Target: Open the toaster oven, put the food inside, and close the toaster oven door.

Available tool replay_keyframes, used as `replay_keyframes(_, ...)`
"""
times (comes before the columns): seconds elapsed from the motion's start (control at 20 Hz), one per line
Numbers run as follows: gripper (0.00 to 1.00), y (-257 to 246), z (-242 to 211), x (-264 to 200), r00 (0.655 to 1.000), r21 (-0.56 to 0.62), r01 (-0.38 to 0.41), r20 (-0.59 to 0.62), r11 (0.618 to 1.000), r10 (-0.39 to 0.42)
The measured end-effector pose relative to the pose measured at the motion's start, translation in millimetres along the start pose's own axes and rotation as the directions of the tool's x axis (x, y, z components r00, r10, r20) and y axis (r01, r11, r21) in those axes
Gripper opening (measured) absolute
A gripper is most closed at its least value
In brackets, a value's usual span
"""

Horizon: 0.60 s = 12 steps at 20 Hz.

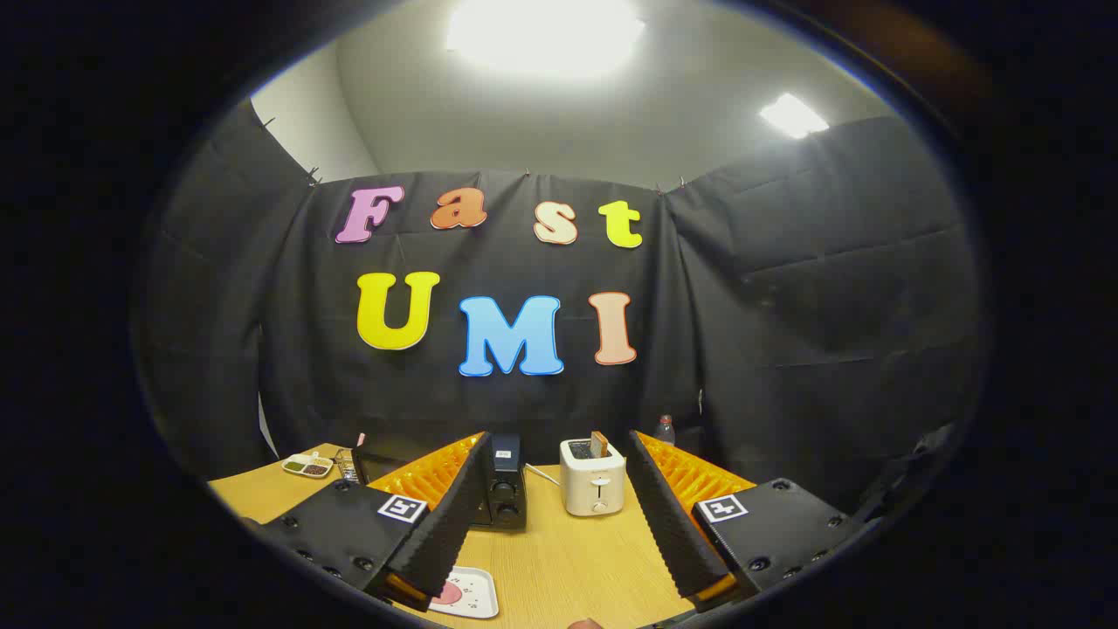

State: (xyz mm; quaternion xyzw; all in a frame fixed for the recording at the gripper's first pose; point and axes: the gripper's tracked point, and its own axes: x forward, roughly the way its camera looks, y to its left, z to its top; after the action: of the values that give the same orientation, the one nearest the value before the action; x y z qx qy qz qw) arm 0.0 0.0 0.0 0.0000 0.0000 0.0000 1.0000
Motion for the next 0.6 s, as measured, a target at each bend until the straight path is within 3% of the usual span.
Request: replay_keyframes(0.6, 0.97, 20.2, 0.9, -0.5, 1.0, 0.003, -0.023, 0.0, 1.0, 0.023)
